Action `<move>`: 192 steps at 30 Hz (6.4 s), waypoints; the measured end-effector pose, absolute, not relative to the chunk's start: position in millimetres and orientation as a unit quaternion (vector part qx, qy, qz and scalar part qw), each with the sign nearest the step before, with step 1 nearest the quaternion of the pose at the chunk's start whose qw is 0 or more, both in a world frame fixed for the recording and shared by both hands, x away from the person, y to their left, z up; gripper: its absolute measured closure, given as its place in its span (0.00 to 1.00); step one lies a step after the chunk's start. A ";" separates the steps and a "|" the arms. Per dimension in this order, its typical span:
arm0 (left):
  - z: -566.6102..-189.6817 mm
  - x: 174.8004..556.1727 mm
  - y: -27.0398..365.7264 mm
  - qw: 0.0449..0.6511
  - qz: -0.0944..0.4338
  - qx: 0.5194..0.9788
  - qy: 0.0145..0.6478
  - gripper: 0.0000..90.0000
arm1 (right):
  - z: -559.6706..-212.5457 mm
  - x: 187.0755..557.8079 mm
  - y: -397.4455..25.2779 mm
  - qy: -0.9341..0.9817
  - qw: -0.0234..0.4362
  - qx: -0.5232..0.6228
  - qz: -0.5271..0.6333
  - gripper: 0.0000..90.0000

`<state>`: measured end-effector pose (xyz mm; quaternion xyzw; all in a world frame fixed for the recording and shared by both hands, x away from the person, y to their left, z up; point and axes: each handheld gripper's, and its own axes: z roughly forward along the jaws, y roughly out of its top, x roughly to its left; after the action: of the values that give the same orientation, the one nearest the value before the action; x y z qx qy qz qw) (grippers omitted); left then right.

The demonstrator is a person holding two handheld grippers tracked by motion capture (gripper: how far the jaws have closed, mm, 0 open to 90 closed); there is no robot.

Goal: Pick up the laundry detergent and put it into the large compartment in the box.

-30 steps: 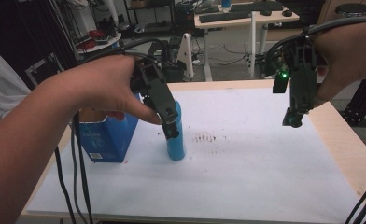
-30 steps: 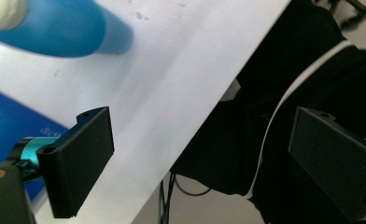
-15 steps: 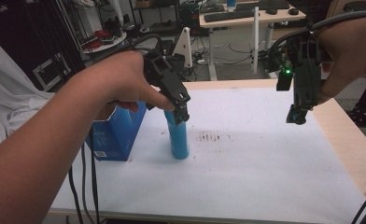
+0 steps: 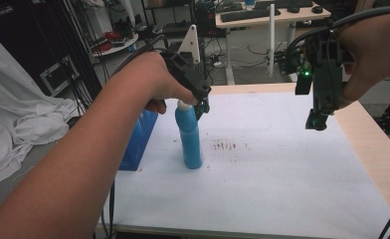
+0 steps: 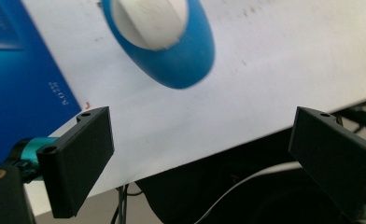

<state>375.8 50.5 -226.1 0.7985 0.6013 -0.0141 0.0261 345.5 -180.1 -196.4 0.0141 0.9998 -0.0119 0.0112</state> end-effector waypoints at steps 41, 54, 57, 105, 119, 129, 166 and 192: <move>-299.7 420.6 47.9 0.022 0.013 0.714 0.699 0.07 | -214.8 352.6 -185.8 1.000 -0.002 0.017 -0.014 0.03; -299.8 421.3 51.5 0.020 0.020 0.708 0.706 0.10 | -217.8 351.8 -183.4 1.000 -0.004 0.012 -0.016 0.03; -299.7 421.1 50.4 0.017 0.022 0.708 0.706 0.10 | -217.9 353.0 -183.5 1.000 -0.004 0.014 -0.016 0.03; -297.7 419.6 47.1 0.013 0.007 0.706 0.708 0.39 | -221.8 355.9 -179.9 1.000 -0.009 0.010 -0.016 0.03; -271.0 414.8 65.9 0.020 -0.010 0.734 0.678 0.40 | -221.2 355.4 -178.1 1.000 -0.007 0.012 -0.019 0.03; -223.8 410.1 79.6 0.040 0.002 0.758 0.651 0.40 | -218.4 355.4 -172.9 1.000 -0.003 0.008 -0.018 0.03; -97.0 408.0 194.0 0.082 0.046 0.831 0.549 0.40 | -212.8 368.3 -159.0 0.999 -0.006 0.017 -0.026 0.03; -151.8 432.4 242.6 0.050 0.005 0.868 0.493 0.40 | -216.0 378.3 -149.4 0.998 -0.016 0.033 -0.043 0.03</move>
<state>432.4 242.6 -151.8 0.8683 0.4934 0.0050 0.0504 378.3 -149.4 -216.0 0.0325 0.9984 -0.0431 -0.0159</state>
